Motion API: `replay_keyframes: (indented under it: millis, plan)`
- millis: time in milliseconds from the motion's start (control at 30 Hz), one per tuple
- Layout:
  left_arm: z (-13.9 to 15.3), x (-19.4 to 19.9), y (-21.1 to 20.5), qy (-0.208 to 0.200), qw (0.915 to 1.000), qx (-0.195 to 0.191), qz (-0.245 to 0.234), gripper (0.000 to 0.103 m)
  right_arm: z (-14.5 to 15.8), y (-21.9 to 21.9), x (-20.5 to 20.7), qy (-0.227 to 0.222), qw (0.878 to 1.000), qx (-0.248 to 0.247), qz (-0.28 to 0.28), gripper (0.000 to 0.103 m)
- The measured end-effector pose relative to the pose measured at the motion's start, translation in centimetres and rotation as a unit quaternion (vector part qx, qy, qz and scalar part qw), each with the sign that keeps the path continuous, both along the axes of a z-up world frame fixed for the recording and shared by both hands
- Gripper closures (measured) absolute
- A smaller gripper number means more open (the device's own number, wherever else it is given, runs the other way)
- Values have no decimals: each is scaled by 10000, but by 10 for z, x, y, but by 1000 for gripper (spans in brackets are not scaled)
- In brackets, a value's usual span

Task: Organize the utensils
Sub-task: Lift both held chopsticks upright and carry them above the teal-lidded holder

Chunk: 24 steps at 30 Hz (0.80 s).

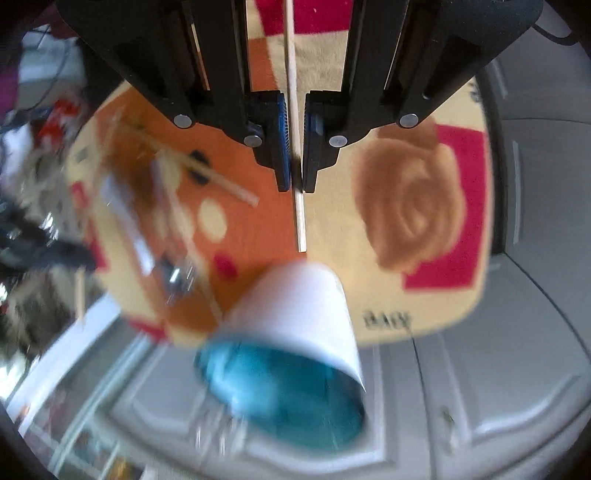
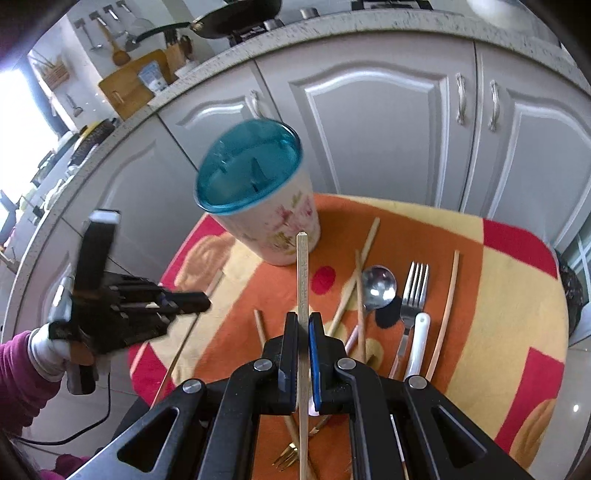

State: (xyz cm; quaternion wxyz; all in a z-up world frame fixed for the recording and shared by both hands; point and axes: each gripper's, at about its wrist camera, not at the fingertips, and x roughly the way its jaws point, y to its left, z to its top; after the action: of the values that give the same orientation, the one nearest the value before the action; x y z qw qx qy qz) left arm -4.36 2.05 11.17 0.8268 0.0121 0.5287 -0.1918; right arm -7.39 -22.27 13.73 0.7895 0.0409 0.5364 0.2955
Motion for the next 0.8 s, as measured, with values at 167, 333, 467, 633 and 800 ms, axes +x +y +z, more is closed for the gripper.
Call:
replay_keyframes:
  millis: [167,333,467,633,800]
  plan:
    - [75,-1,25,-761,9942,-641,407,98,30,5,5,-253,9994,218,90,98]
    - [125,10,20,-1350,9850,-889,601,99,66,12,21,-546,9970,529,124,98]
    - [113,22,15,-1056,9911,-694,417,99,81,18,33,-735,9960,503,117,98]
    - [39,19,-2,-212,9991,-228,289,92,81,14,31,-744,9958,531,113,98]
    - [-33,30,-18,237,9980,303,509,80,74,7,30,-669,9967,463,46,98]
